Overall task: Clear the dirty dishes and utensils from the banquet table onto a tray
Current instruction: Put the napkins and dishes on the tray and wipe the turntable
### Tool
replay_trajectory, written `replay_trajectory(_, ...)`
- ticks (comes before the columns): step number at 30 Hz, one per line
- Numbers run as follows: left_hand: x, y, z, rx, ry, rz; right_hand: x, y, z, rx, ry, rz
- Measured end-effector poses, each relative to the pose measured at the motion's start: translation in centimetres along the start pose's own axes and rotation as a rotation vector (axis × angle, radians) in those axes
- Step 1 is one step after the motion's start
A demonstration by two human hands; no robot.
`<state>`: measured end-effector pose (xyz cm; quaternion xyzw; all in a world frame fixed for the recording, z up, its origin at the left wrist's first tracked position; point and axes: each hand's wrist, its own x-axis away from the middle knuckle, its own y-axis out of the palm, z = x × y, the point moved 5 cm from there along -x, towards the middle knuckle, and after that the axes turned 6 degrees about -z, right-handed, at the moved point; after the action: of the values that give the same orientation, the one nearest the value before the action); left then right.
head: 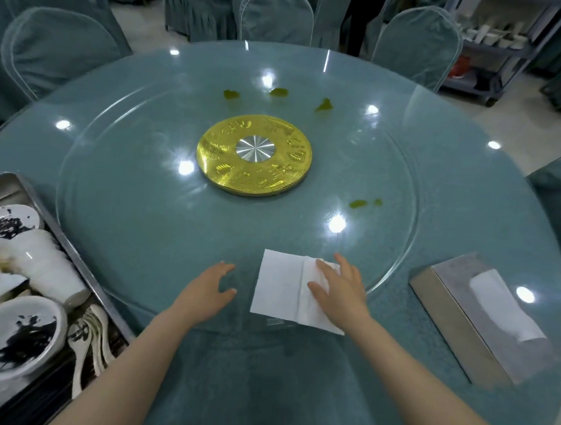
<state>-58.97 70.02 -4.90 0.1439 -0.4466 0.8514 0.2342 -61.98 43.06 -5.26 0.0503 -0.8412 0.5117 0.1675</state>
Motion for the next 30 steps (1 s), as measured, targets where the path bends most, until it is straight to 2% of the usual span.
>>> replay_trajectory(3,0.3,0.5,-0.5,-0.115,-0.045,-0.013,0.2,2.2,-2.2,0.126,-0.047,-0.082)
replay_trajectory(6,0.7,0.5,-1.0,-0.146,-0.083,0.023,0.0,3.0,-4.2,-0.03,-0.098,-0.069)
replay_trajectory(9,1.1,0.4,-1.5,-0.13,-0.097,0.057,0.1,3.5,-5.8,-0.2,-0.134,-0.14)
replay_trajectory(12,1.2,0.0,-2.0,-0.112,-0.098,0.09,0.1,3.0,-5.7,-0.178,-0.133,-0.107)
replay_trajectory(15,1.4,0.0,-2.1,-0.117,-0.076,0.084,-0.4,1.3,-3.7,-0.087,-0.071,-0.015)
replay_trajectory(18,1.2,0.3,-1.8,-0.17,-0.068,0.064,-0.7,-1.5,-1.0,-0.044,0.076,0.093)
replay_trajectory(21,0.9,0.6,-1.5,-0.208,-0.083,0.044,-1.0,-3.9,0.6,0.2,0.098,0.195)
replay_trajectory(23,0.4,0.7,-1.2,-0.221,-0.079,0.037,-1.3,-5.0,1.4,0.254,0.143,0.246)
replay_trajectory(27,-0.3,0.6,-1.7,-0.276,-0.137,-0.007,-2.5,-5.4,2.1,0.286,0.243,0.238)
replay_trajectory(30,-0.6,0.6,-2.9,-0.372,-0.179,-0.049,-3.5,-4.1,1.7,0.235,0.228,0.142)
